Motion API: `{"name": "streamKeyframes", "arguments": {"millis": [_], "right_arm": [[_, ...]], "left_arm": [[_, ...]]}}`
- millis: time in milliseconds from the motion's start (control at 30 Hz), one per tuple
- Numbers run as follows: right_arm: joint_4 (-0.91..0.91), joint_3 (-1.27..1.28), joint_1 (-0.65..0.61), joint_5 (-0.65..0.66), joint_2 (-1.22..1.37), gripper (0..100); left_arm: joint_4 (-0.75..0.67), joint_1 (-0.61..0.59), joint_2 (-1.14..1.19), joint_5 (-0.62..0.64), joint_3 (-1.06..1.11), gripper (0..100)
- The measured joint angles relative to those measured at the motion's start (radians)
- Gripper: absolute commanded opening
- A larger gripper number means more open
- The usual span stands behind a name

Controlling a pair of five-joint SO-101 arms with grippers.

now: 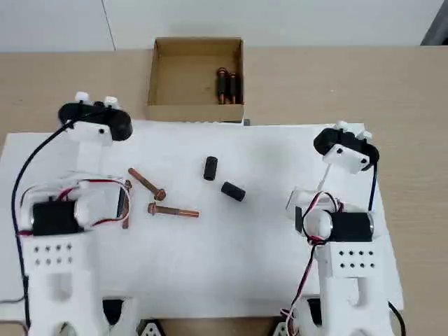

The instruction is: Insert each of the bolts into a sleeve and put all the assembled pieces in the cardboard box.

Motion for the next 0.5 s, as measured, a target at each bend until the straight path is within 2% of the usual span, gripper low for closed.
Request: {"name": "streamKeyframes", "arguments": {"millis": [233, 500], "right_arm": [[-0.061, 0.087, 0.002, 0.0, -0.014, 0.2], [-0.064, 0.115, 0.0, 0.0, -0.015, 0.2]], "left_arm": [[0.0, 0.0, 0.221, 0.0, -0.02, 1], [0.054, 0.0, 0.562, 0.002, -0.206, 1]]}}
